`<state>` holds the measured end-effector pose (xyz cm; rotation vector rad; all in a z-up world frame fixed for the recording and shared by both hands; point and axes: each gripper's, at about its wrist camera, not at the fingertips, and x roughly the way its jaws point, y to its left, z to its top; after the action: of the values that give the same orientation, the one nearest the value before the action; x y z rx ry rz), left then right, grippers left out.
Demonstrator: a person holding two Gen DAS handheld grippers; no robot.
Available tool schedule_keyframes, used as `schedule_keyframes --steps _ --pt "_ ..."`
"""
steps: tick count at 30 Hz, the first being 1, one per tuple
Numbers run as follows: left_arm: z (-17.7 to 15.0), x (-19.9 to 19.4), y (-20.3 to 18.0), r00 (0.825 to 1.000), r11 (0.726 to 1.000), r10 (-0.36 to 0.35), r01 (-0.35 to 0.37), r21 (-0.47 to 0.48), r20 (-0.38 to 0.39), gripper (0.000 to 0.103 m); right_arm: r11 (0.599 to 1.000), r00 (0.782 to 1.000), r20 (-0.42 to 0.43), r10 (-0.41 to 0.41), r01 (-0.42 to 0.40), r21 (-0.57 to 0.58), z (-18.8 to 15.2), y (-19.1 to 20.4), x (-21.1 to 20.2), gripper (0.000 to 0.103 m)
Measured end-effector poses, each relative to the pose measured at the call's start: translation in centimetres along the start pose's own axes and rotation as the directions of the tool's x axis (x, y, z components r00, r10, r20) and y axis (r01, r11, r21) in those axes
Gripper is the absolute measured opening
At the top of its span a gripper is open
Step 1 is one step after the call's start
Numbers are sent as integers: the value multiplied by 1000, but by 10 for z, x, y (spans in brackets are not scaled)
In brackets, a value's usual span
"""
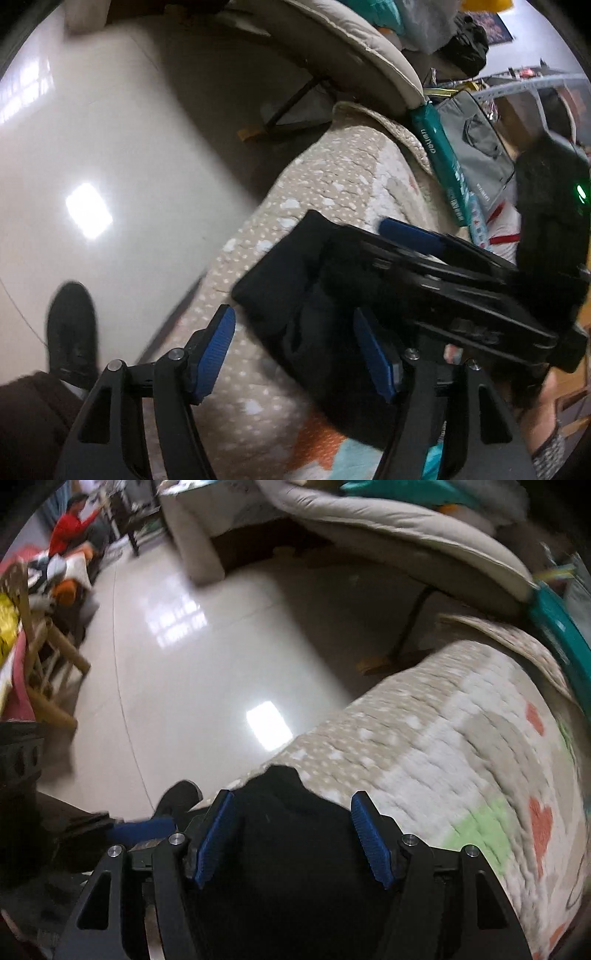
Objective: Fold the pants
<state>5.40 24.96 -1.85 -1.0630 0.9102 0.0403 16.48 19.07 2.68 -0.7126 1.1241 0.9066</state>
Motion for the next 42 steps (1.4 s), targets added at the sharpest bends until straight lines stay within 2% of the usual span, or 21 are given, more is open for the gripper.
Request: schedule_keyframes --steps 3,4,5,6,7,10,13,19,23,27,31,33,34,35,37,38,40,41,42 --pt "0 12 -7 1000 1000 2 -2 14 -16 66 999 999 -43 -2 0 -40 11 11 21 70" --pt "0 14 -8 1000 1000 15 -14 22 -17 66 998 998 -63 7 -10 -61 12 18 26 62" --pt "-1 15 -6 1000 1000 20 -20 24 -24 63 997 998 -70 1 -7 -81 14 22 29 49" --pt "-1 16 -6 999 999 29 -28 25 -32 57 995 997 -76 -7 -1 -103 14 27 31 8" --pt "0 17 -6 998 998 47 -46 31 -41 42 994 996 -84 -16 7 -110 16 31 31 5" --pt "2 10 -6 999 999 26 -24 34 -38 16 996 999 -47 -21 17 -92 17 32 18 5" --pt "0 0 -18 1000 998 17 -17 66 -6 16 998 1000 6 -27 27 -64 17 32 -4 5" --pt "-11 -14 -63 997 984 -68 62 168 33 15 998 992 110 -55 51 40 -4 6 -64 5" --pt "-30 0 -95 993 967 -117 118 225 -17 16 986 987 132 -92 72 148 -46 -29 -93 5" --pt "-64 30 -129 985 940 -122 155 304 -126 16 951 985 134 -112 68 301 -112 -75 -109 5" --pt "-100 59 -150 970 903 -78 167 395 -231 22 884 985 110 -137 71 462 -189 -119 -110 5" --pt "-115 64 -155 963 886 -52 167 433 -265 25 834 980 80 -181 110 541 -225 -140 -108 5" --pt "-121 65 -156 959 875 -37 167 454 -282 30 811 977 68 -200 126 572 -240 -149 -108 5" --pt "-123 65 -155 956 872 -36 173 458 -292 35 770 972 57 -227 143 621 -260 -162 -110 5" --pt "-121 59 -150 940 878 -69 216 426 -334 42 712 966 51 -253 150 686 -280 -179 -117 6" --pt "-114 52 -143 926 890 -113 256 378 -361 46 672 961 55 -270 147 726 -292 -187 -123 7" --pt "-103 42 -134 916 899 -173 297 323 -361 51 617 952 78 -297 129 776 -306 -199 -139 11" --pt "-95 33 -127 925 905 -188 294 307 -330 54 604 948 106 -300 102 791 -309 -201 -148 12" --pt "-82 24 -116 945 920 -184 263 292 -271 55 604 946 126 -298 84 793 -309 -201 -155 17"
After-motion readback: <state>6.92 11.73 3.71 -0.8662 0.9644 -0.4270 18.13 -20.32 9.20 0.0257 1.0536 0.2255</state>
